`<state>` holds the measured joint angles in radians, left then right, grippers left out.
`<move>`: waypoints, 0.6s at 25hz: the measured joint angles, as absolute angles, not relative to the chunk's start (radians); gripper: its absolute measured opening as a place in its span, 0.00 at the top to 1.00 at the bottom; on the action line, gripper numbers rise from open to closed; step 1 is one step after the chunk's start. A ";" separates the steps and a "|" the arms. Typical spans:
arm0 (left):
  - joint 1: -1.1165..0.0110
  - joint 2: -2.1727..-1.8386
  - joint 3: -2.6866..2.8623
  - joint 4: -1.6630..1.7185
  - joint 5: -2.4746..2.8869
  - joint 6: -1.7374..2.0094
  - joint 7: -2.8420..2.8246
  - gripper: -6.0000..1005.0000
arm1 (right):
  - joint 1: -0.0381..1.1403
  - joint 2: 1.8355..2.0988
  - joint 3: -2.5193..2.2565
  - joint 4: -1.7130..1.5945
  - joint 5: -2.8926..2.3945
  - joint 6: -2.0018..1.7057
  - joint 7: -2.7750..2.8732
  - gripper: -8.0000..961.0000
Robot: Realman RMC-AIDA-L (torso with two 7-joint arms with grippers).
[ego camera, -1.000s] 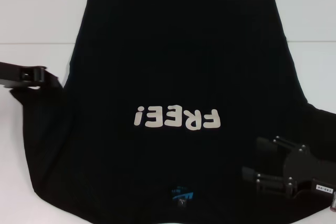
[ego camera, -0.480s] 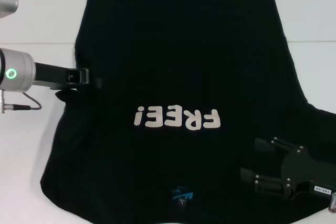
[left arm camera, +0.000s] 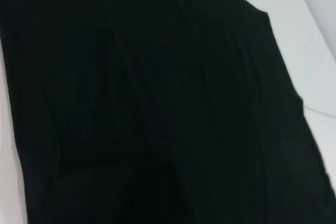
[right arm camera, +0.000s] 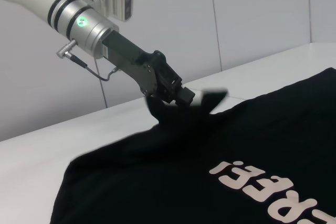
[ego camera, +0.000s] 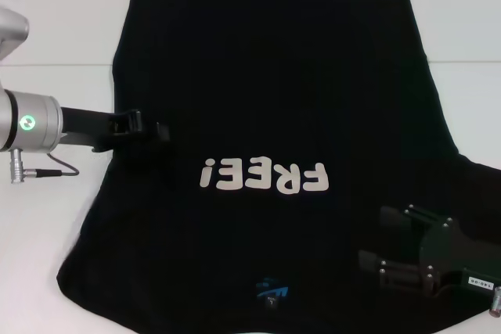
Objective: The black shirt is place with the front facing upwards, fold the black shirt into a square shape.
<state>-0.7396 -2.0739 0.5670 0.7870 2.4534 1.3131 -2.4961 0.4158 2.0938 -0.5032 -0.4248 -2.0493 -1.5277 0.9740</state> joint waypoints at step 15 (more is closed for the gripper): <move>-0.649 -2.039 0.421 0.651 2.195 1.420 -2.250 0.52 | 0.409 2.094 -0.502 -0.425 -2.045 -1.527 0.974 0.05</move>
